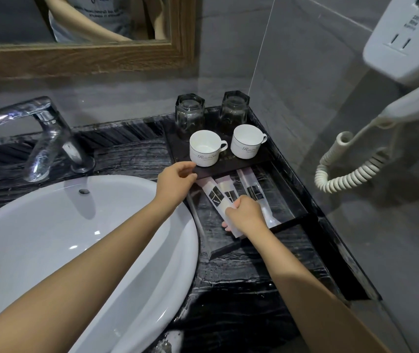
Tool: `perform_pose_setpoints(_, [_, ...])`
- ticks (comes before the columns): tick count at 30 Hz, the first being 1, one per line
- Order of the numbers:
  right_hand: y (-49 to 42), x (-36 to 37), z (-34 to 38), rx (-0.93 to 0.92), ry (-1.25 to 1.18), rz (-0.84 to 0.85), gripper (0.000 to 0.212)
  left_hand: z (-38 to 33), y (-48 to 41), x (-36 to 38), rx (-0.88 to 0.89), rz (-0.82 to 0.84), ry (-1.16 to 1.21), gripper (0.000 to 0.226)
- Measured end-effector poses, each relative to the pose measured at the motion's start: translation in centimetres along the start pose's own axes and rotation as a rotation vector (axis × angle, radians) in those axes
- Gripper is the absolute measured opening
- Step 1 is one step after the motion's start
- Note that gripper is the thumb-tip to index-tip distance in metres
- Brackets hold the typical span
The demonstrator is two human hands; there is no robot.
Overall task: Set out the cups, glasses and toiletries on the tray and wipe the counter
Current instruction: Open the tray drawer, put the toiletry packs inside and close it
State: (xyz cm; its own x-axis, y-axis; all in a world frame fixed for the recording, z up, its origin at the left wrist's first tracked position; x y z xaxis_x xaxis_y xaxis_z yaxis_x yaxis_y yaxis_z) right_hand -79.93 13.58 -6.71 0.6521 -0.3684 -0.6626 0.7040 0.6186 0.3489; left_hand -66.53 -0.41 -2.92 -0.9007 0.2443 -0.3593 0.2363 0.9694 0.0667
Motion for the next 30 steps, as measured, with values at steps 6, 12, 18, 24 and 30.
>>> perform_pose_setpoints(6, [-0.3,1.3,-0.1,-0.074,0.19,-0.032,0.038,-0.4,-0.3,0.8,0.137,0.03,-0.227,0.035])
perform_pose_setpoints(12, [-0.1,2.0,-0.2,-0.108,0.351,-0.008,0.017,-0.8,-0.2,1.7,0.286,0.06,-0.401,0.037])
perform_pose_setpoints(18, [-0.1,2.7,-0.5,-0.191,0.513,-0.013,0.029,0.3,-0.2,2.6,0.436,0.12,-0.616,0.04])
perform_pose_setpoints(24, [0.3,3.2,0.3,-0.292,0.53,-0.019,0.042,0.4,0.0,2.9,0.509,0.13,-0.691,0.042])
perform_pose_setpoints(30, [0.0,3.5,0.2,-0.318,0.522,-0.004,0.035,0.5,-0.2,2.7,0.526,0.11,-0.678,0.04])
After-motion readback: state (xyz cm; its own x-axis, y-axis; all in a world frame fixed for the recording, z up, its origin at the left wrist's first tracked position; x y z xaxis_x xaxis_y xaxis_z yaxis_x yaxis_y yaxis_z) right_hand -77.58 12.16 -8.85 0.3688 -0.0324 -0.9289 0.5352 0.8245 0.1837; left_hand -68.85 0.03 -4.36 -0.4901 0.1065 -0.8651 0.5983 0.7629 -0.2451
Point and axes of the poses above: each hand's wrist, its own y-axis away from the middle knuckle, its own x-axis out of the palm, z = x × y, the point moved 9 cm from there along -y, towards the middle knuckle, and after that the axes turned 9 degrees about -z, right-handed, at the moved point
